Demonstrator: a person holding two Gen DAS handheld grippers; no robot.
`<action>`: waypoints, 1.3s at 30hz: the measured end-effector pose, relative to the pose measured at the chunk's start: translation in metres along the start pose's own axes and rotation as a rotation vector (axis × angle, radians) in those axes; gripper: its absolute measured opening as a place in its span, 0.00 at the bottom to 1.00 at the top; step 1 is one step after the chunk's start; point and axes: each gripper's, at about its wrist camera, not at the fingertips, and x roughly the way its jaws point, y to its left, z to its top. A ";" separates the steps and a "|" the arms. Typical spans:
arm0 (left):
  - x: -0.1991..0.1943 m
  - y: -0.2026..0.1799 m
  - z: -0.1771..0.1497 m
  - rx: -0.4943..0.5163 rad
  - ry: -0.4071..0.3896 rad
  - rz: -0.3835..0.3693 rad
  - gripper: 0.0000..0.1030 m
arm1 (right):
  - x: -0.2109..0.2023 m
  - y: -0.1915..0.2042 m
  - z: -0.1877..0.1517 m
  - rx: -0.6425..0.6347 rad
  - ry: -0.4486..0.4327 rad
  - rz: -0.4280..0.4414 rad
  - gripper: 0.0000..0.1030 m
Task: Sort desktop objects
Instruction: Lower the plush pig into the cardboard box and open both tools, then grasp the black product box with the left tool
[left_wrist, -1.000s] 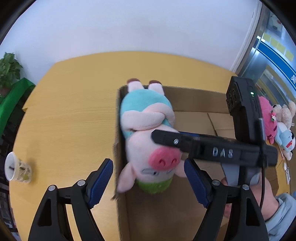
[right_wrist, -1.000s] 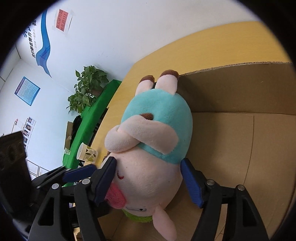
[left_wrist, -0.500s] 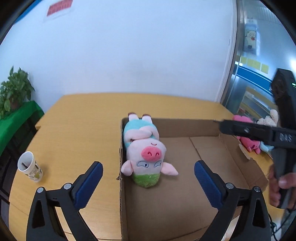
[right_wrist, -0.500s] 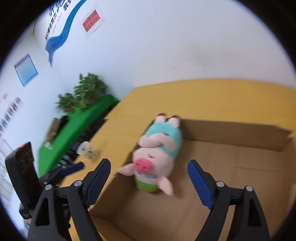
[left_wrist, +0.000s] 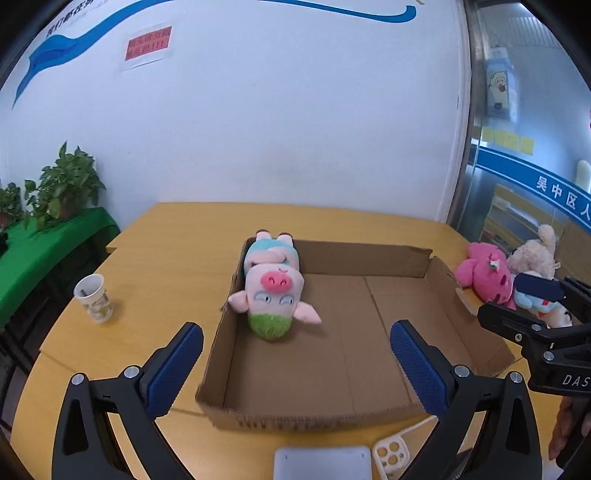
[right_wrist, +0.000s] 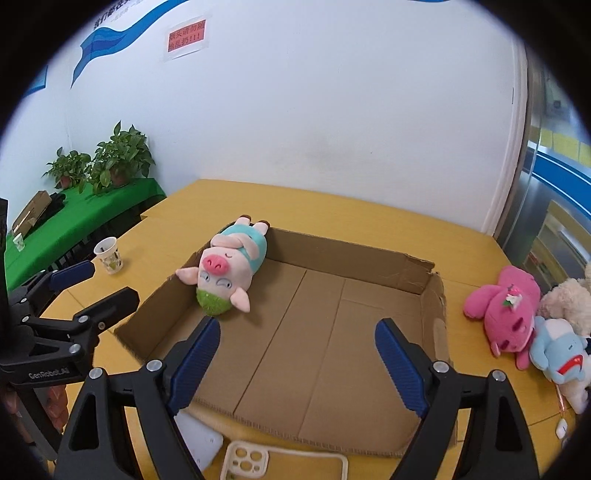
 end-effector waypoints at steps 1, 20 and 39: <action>-0.003 -0.003 -0.005 0.004 -0.004 0.002 1.00 | -0.006 0.000 -0.004 -0.011 -0.004 -0.006 0.84; -0.054 -0.062 -0.042 0.019 0.069 -0.065 1.00 | -0.062 -0.029 -0.072 0.048 -0.004 0.091 0.84; 0.000 -0.067 -0.160 -0.030 0.461 -0.296 1.00 | -0.037 -0.058 -0.217 -0.029 0.365 0.426 0.84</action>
